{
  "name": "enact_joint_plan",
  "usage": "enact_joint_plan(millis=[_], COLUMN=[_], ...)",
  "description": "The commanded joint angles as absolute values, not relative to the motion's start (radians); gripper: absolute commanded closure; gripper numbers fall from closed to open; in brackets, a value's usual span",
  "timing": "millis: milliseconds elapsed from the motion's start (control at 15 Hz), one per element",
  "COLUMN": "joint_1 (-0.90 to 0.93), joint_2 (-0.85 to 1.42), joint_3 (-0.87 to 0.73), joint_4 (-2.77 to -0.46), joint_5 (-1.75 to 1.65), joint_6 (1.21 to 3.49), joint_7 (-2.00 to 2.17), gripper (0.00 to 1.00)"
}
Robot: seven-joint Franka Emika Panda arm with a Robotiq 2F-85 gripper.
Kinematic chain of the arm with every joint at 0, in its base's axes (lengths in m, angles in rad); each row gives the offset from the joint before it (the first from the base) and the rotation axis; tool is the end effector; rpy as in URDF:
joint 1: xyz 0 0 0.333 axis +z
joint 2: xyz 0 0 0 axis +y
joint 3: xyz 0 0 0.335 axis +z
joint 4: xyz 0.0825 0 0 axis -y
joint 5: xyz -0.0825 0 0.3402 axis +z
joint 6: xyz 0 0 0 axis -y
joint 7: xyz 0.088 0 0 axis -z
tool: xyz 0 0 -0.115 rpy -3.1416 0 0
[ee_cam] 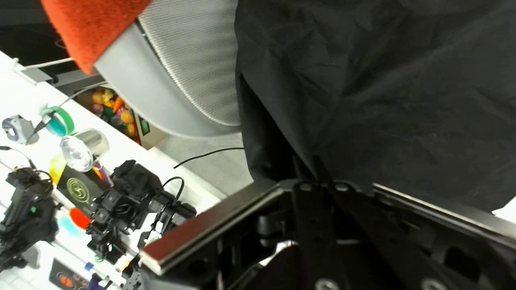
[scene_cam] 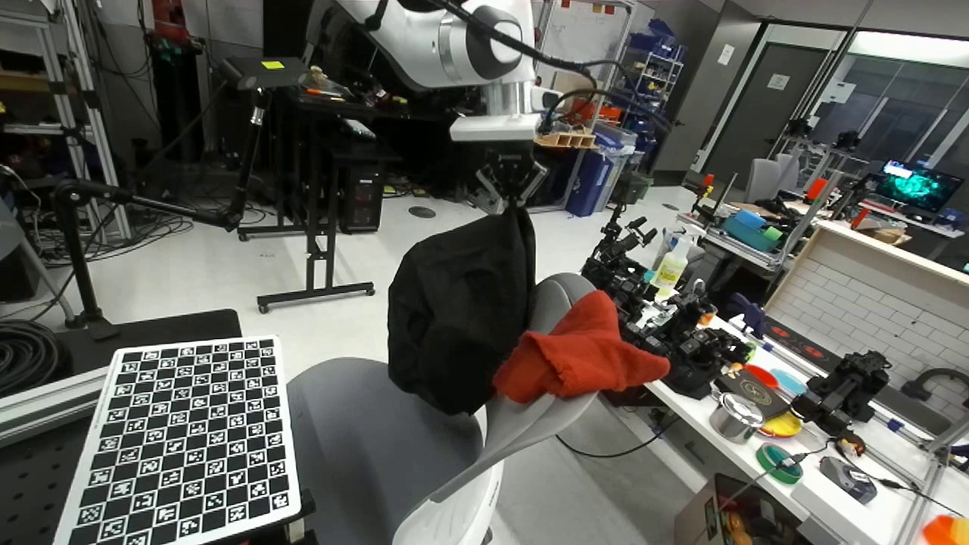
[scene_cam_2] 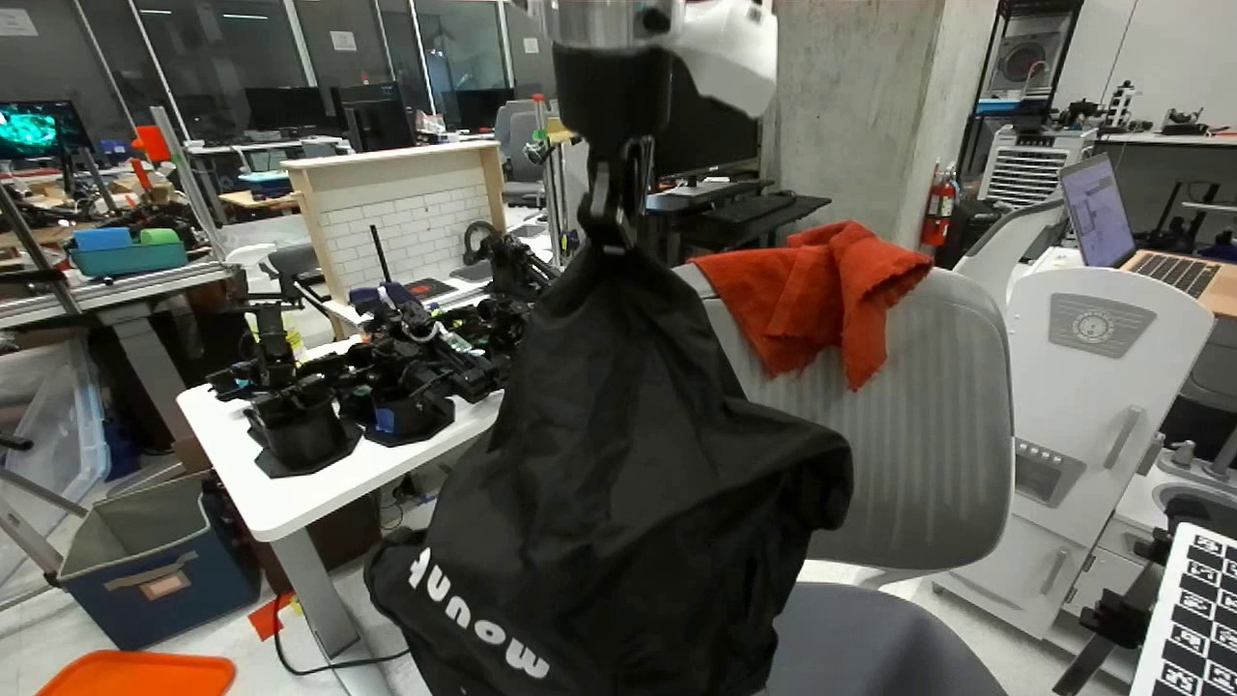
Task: Lift the towel and bag from the seat and put them on the head seat
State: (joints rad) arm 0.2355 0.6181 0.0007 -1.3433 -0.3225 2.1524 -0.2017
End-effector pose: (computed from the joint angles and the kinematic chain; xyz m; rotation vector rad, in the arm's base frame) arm 0.7002 0.1528 0.4110 2.7238 0.8278 0.2789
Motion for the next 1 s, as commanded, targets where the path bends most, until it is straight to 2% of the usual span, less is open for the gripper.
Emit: enact_joint_plan(millis=[0,933], joint_1=[0.200,-0.018], joint_2=[0.547,0.511], joint_3=[0.021,0.006], joint_4=[-1.281,-0.961], joint_5=[-0.302,-0.067], joint_6=[2.077,1.911], joint_7=[-0.214,-0.276], gripper=[1.00,1.00])
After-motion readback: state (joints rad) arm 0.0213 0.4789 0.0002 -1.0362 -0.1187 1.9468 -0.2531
